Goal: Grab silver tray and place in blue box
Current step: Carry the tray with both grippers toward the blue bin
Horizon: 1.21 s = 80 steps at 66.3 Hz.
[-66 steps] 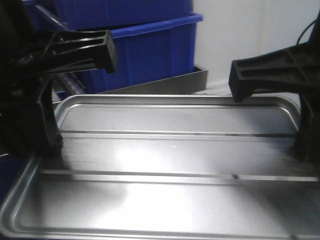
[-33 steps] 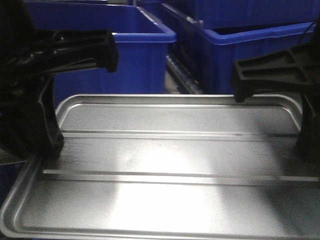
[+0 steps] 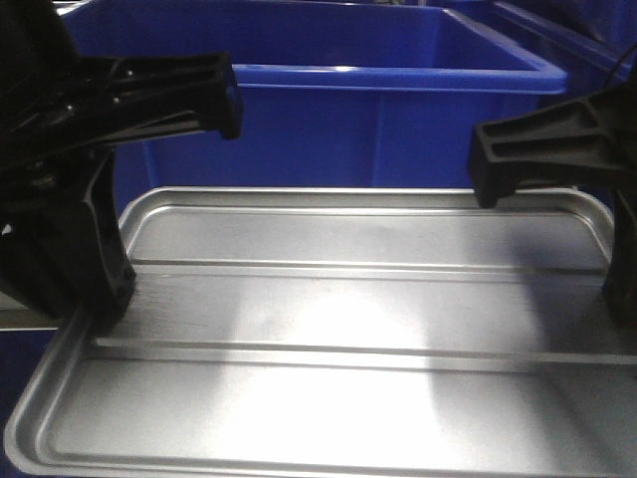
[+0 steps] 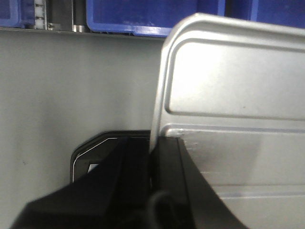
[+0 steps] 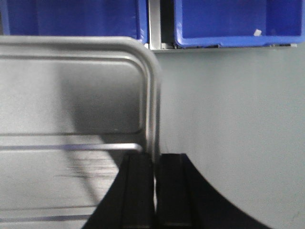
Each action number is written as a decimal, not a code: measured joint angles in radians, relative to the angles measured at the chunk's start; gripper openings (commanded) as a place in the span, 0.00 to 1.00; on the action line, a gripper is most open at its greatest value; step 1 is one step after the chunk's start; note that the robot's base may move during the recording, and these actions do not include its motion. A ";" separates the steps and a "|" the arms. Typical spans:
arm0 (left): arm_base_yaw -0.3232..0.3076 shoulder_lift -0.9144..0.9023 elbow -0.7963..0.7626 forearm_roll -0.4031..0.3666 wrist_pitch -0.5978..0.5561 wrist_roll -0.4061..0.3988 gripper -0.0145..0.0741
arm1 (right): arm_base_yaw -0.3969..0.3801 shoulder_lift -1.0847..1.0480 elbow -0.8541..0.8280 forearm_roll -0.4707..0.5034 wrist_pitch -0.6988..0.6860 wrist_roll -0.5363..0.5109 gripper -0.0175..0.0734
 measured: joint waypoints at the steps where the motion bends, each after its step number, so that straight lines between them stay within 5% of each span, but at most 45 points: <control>1: 0.000 0.000 0.000 0.000 0.000 0.000 0.05 | 0.000 0.000 0.000 0.000 0.000 0.000 0.26; 80: 0.000 0.000 0.000 -0.002 -0.004 0.000 0.05 | 0.000 0.000 0.000 0.000 0.004 0.000 0.26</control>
